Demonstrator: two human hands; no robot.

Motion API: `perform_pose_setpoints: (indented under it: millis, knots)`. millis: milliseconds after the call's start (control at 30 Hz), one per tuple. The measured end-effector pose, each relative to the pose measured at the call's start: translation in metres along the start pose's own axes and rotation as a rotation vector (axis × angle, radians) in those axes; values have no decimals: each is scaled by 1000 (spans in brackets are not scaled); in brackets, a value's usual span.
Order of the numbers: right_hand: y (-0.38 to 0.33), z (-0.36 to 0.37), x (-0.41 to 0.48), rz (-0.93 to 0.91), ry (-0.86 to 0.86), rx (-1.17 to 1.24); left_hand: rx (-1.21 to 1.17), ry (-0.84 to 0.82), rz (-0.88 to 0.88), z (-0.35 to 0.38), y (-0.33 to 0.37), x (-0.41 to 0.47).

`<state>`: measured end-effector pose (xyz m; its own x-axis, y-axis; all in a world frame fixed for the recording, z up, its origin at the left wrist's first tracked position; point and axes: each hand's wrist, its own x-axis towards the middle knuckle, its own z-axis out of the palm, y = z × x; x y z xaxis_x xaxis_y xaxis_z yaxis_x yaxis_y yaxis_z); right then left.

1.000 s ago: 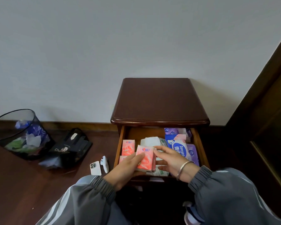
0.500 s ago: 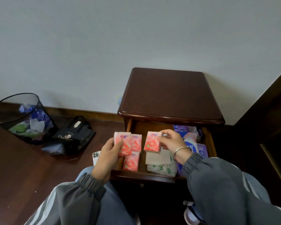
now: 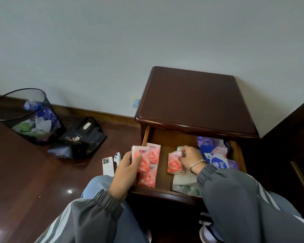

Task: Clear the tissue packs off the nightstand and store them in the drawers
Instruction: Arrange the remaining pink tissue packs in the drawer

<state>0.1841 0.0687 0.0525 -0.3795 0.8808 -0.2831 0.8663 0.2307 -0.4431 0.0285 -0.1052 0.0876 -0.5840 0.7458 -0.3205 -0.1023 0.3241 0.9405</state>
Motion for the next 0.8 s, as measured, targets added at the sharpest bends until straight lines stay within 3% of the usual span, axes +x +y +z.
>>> perform_pose_setpoints:
  millis: [200,333,700,800]
  knots:
    - [0,-5,2,107,-8,489,-17,6,-24,1,2,0]
    - [-16,5,5,140,-45,529,-37,18,-27,1,2,-1]
    - [-1,9,-3,-261,-26,-185,1,24,-46,-1,3,-2]
    - [10,1,-4,-275,-145,-257,-1,24,-52,-2,3,-2]
